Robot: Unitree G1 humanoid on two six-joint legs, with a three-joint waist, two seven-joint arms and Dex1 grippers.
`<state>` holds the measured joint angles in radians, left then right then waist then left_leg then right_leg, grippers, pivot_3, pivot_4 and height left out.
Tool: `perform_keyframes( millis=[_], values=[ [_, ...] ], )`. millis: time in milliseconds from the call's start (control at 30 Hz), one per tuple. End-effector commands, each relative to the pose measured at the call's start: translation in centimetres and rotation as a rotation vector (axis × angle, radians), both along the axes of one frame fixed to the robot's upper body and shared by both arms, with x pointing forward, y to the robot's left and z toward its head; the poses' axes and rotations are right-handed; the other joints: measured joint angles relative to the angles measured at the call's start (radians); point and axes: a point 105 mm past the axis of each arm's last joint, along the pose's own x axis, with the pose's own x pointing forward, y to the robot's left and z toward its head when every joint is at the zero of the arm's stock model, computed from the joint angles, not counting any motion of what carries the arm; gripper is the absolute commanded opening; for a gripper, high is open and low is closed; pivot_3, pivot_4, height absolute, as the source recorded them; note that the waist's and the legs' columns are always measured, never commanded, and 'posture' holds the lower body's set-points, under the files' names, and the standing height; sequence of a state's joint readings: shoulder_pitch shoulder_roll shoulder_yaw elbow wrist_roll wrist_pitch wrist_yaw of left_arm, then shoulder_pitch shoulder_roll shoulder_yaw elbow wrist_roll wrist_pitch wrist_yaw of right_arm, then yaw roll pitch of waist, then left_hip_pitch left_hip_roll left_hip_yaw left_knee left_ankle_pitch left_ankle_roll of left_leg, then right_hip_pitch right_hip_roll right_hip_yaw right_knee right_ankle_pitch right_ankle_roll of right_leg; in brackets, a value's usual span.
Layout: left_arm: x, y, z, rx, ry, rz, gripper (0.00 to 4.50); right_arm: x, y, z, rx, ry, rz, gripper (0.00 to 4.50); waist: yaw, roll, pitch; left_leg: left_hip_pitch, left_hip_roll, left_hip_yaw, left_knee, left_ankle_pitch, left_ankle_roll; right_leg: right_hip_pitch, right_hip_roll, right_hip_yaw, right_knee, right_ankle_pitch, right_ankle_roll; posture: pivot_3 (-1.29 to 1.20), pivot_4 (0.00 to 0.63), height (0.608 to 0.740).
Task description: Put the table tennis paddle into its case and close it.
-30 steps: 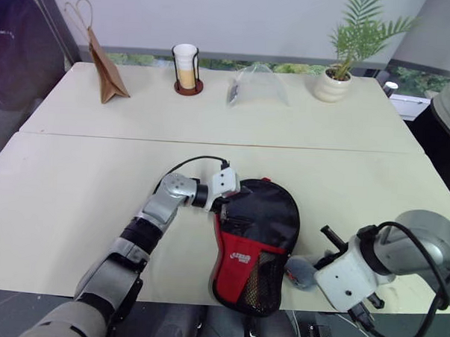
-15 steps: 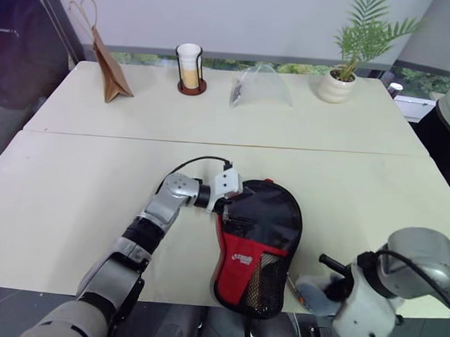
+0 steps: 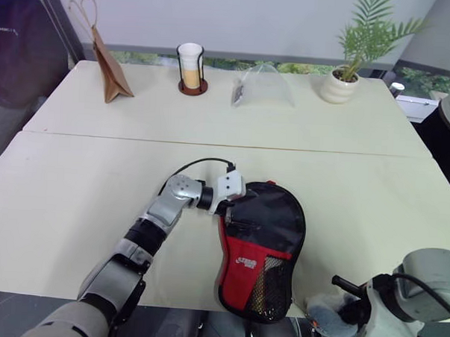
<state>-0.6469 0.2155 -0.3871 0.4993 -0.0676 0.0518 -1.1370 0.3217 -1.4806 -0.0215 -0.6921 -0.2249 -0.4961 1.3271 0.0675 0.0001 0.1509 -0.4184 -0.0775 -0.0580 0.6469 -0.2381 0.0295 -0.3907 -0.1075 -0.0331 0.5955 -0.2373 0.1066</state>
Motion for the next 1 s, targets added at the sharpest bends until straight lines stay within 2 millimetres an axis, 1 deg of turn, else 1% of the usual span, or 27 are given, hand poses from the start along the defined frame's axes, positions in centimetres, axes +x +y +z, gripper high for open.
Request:
perform_keyframes(
  millis=[33,67,100,167,200,267,333,433,467,567,600,633,733,867,900,1000],
  values=[
    [0.2,1.7,-3.1,0.112,0.061,0.07,4.5,0.9,-0.9,0.4,-0.038,-0.009,-0.081,0.41,-0.002,0.0,0.0,0.0,0.0,0.0,0.0,0.0,0.0,0.0,0.0,0.0,0.0,0.0,0.0,0.0,0.15,0.734],
    [0.4,1.7,-2.8,0.1,0.06,0.073,4.5,1.4,-0.9,0.6,-0.03,-0.027,-0.103,0.85,-0.003,0.0,0.0,0.0,0.0,0.0,0.0,0.0,0.0,0.0,0.0,0.0,0.0,0.0,0.0,0.0,0.15,0.734],
    [0.5,1.6,-2.5,0.089,0.06,0.074,4.5,1.7,-0.8,0.8,-0.027,-0.04,-0.119,1.17,-0.005,0.0,0.0,0.0,0.0,0.0,0.0,0.0,0.0,0.0,0.0,0.0,0.0,0.0,0.0,0.0,0.15,0.734],
    [0.6,1.6,-1.8,0.063,0.056,0.072,4.5,2.6,-0.8,1.3,-0.014,-0.062,-0.175,2.28,-0.008,0.0,0.001,0.0,0.0,0.0,0.0,0.0,0.0,0.001,-0.001,0.0,0.0,0.0,0.001,0.0,0.15,0.734],
    [0.7,1.6,-1.4,0.048,0.053,0.071,4.5,3.2,-0.7,1.6,0.0,-0.078,-0.198,2.64,-0.009,0.0,0.001,0.0,0.001,0.0,0.0,0.0,0.0,0.001,-0.001,0.0,0.0,-0.001,0.001,0.0,0.15,0.734],
    [0.9,1.6,-0.6,0.025,0.046,0.072,4.5,4.1,-0.5,2.2,0.035,-0.099,-0.256,3.69,-0.015,0.0,0.001,0.0,0.001,0.0,0.0,0.0,0.0,0.001,-0.001,0.0,0.001,-0.001,0.002,0.0,0.15,0.734],
    [1.2,1.8,0.5,-0.005,0.038,0.08,4.5,5.6,-0.4,3.2,0.081,-0.126,-0.341,4.44,-0.026,0.0,0.001,-0.001,0.001,0.0,0.0,0.0,0.0,0.0,-0.001,0.0,0.001,0.0,0.001,0.0,0.15,0.734],
    [1.8,2.1,1.8,-0.037,0.026,0.102,4.5,7.6,-0.2,5.1,0.157,-0.157,-0.451,4.44,-0.033,0.001,0.003,-0.005,0.001,0.001,0.001,0.0,0.0,-0.004,-0.001,0.0,0.003,0.001,0.001,0.0,0.15,0.734],
    [2.0,2.3,2.4,-0.049,0.016,0.109,4.5,8.6,-0.4,6.2,0.183,-0.184,-0.491,4.44,-0.032,0.002,0.003,-0.006,0.001,0.002,0.001,0.001,0.002,-0.006,-0.001,0.0,0.004,0.002,0.001,0.0,0.15,0.734],
    [2.5,2.9,3.9,-0.076,-0.005,0.128,4.5,10.5,-1.1,8.6,0.246,-0.225,-0.592,4.44,-0.029,0.004,0.008,-0.009,0.001,0.002,0.0,0.002,0.002,-0.01,-0.001,-0.001,0.005,0.002,0.001,0.0,0.15,0.734],
    [2.5,3.0,4.2,-0.081,-0.008,0.132,4.5,10.8,-1.2,9.0,0.257,-0.229,-0.61,4.44,-0.029,0.003,0.009,-0.01,0.001,0.002,0.0,0.002,0.002,-0.011,-0.001,-0.001,0.005,0.002,0.001,0.0,0.15,0.734],
    [2.6,3.3,5.0,-0.1,-0.011,0.137,4.5,11.2,-1.4,9.8,0.29,-0.227,-0.65,4.44,-0.029,0.003,0.01,-0.01,0.001,0.002,0.0,0.002,0.002,-0.012,0.0,-0.001,0.005,0.002,0.001,0.0,0.15,0.734],
    [2.8,3.9,6.5,-0.136,-0.014,0.149,4.5,11.9,-1.5,11.1,0.364,-0.219,-0.714,4.44,-0.028,0.004,0.013,-0.012,0.001,0.002,-0.001,0.002,0.002,-0.013,0.0,-0.001,0.005,0.002,0.001,0.0,0.15,0.734],
    [2.1,5.4,9.0,-0.158,-0.03,0.13,4.5,12.5,-0.6,13.4,0.57,-0.137,-0.842,4.44,-0.029,0.004,0.015,-0.015,0.0,0.003,0.001,0.003,0.002,-0.016,-0.001,-0.001,0.005,0.003,0.003,0.0,0.15,0.734],
    [2.0,5.7,9.4,-0.162,-0.031,0.129,4.5,12.6,-0.5,13.7,0.599,-0.125,-0.862,4.44,-0.029,0.004,0.015,-0.016,0.0,0.003,0.001,0.003,0.001,-0.017,-0.001,-0.001,0.005,0.004,0.004,0.0,0.15,0.734],
    [1.4,7.2,11.4,-0.194,-0.033,0.137,4.5,12.8,-0.4,14.6,0.696,-0.077,-0.932,4.44,-0.029,0.004,0.016,-0.016,0.0,0.003,0.001,0.003,0.0,-0.018,-0.001,-0.001,0.007,0.004,0.004,0.0,0.15,0.734]
  ],
)
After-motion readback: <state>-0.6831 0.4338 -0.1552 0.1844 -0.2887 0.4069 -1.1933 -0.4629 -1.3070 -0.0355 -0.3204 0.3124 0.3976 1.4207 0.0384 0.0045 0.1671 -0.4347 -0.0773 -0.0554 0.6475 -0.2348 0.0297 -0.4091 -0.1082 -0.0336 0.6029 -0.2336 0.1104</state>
